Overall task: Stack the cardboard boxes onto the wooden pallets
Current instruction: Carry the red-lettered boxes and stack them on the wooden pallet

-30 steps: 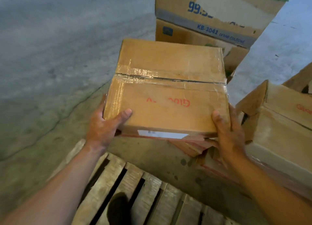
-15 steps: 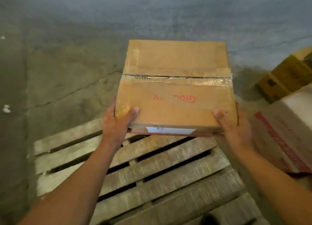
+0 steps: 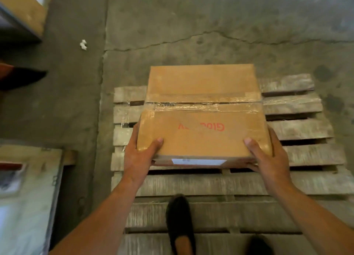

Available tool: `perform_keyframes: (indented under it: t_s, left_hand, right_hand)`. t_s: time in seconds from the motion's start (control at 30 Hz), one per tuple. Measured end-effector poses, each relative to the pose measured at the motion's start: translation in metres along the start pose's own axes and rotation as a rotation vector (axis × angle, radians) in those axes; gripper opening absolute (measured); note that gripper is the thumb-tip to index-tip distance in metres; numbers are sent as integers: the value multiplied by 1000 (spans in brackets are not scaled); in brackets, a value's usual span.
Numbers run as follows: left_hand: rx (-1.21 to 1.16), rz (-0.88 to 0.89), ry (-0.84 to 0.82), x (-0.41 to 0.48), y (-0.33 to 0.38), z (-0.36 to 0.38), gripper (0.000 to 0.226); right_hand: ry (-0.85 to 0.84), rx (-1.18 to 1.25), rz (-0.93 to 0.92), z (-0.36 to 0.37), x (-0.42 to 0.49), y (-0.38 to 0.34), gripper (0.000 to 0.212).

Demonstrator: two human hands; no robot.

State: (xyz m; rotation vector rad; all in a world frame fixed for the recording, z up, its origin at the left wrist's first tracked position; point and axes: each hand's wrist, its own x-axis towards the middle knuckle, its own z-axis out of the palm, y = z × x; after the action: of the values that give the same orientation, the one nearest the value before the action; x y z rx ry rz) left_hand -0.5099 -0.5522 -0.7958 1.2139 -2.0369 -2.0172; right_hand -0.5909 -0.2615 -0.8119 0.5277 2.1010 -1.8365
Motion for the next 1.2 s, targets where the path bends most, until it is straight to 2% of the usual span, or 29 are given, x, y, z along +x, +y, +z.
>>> perform_keyframes:
  t_s: [0.17, 0.3, 0.37, 0.5, 0.7, 0.93, 1.07, 1.2]
  left_hand:
    - [22, -9, 80, -21, -31, -48, 68]
    - [-1, -56, 133, -39, -63, -72, 84]
    - [-20, -48, 135, -44, -79, -81, 76]
    - [-8, -48, 153, -41, -113, -101, 42]
    - [-36, -23, 165, -15, -157, -128, 59]
    - [17, 19, 140, 39, -189, -155, 64]
    - [-5, 42, 102, 67, -188, -158, 57]
    - [-4, 67, 68, 88, -189, -157, 43]
  right_hand:
    - [-62, -86, -19, 31, -37, 14, 43]
    - [-77, -80, -17, 43, -56, 44, 53]
    - [-79, -76, -32, 49, -65, 62, 46]
    - [-98, -70, -26, 66, -72, 96, 44]
    - [-95, -52, -81, 104, -73, 133, 35]
    - [-25, -18, -106, 149, -59, 167, 42]
    - [-20, -13, -112, 168, -40, 172, 28]
    - [-26, -8, -127, 182, -20, 172, 30]
